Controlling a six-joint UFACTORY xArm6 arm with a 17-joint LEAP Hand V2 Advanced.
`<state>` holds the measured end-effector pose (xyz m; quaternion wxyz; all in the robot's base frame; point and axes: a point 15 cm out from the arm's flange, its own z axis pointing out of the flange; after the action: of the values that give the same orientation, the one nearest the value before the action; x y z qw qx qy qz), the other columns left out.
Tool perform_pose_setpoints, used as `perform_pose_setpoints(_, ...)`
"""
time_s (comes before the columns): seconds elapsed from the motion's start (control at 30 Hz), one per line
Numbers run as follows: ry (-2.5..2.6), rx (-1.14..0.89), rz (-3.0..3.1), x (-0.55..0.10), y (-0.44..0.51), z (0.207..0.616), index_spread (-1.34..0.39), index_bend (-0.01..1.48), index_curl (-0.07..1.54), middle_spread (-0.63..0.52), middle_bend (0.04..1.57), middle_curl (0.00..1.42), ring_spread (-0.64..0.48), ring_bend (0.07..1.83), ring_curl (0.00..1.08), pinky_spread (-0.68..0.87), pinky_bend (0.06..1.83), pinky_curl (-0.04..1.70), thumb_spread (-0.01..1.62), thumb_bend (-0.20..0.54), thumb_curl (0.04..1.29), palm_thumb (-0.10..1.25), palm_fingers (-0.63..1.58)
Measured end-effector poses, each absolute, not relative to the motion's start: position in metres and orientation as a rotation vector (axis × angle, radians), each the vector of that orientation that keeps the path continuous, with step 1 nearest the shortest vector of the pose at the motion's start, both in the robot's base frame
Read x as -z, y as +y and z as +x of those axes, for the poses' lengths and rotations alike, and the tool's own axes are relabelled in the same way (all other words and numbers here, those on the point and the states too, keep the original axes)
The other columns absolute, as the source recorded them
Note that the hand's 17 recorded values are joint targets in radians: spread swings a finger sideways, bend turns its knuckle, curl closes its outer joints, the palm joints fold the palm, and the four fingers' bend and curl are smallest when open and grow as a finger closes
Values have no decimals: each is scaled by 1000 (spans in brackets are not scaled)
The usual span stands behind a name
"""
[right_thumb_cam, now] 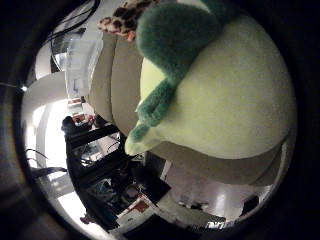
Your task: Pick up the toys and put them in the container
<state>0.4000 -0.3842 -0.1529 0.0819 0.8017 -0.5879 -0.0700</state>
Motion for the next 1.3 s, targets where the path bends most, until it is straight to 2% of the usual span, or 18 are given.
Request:
perform_pose_setpoints(0.07,-1755,210,2396,154,-384,399,-429,193,315,-66,244,327,102,352,261,411,639,24,960,-25,280,298,412)
perform_pose_setpoints(0.1,-1756,199,2397,153,-385,401,-425,198,320,-99,278,336,30,408,266,397,649,5,969,-20,284,319,570)
perform_pose_setpoints(0.17,-1765,192,2393,152,-388,400,-417,199,333,-148,336,360,-64,513,291,301,689,-14,984,-15,288,354,771)
perform_pose_setpoints(0.23,-1777,181,2389,147,-396,398,-420,225,373,-206,425,410,-185,666,349,41,809,-2,1008,-14,294,413,1086)
perform_pose_setpoints(0.3,-1791,165,2377,141,-405,395,-426,306,447,-237,527,474,-243,774,415,-186,956,45,1022,-16,296,448,1214)
perform_pose_setpoints(0.33,-1799,155,2371,137,-411,394,-430,372,484,-239,609,511,-250,819,439,-237,1022,75,1029,-12,298,471,1314)
perform_pose_setpoints(0.4,-1815,141,2359,130,-424,387,-434,509,573,-240,774,593,-264,950,501,-300,1174,153,1048,-10,304,530,1305)
perform_pose_setpoints(0.53,-1836,111,2350,107,-447,373,-415,803,758,-226,1040,730,-267,1181,618,-260,1423,291,1081,1,330,684,1219)
perform_pose_setpoints(0.63,-1826,78,2365,84,-455,377,-373,958,860,-213,1166,799,-263,1274,688,-219,1541,374,1086,4,366,809,1148)
perform_pose_setpoints(0.7,-1809,69,2388,70,-454,378,-348,1012,890,-204,1212,821,-259,1301,717,-205,1573,409,1100,5,385,871,1128)
perform_pose_setpoints(0.9,-1745,152,2477,12,-425,387,-287,1078,924,-168,1287,840,-257,1322,782,-173,1592,492,1158,-8,424,975,1098)
perform_pose_setpoints(1.13,-1749,34,2592,-98,-370,429,-250,1095,920,-139,1319,815,-252,1310,827,-168,1561,563,1173,-10,466,1028,1102)
perform_pose_setpoints(1.3,-1679,-82,2718,-175,-289,461,-239,1099,915,-131,1336,799,-253,1299,850,-167,1540,605,1163,-11,485,1042,1106)
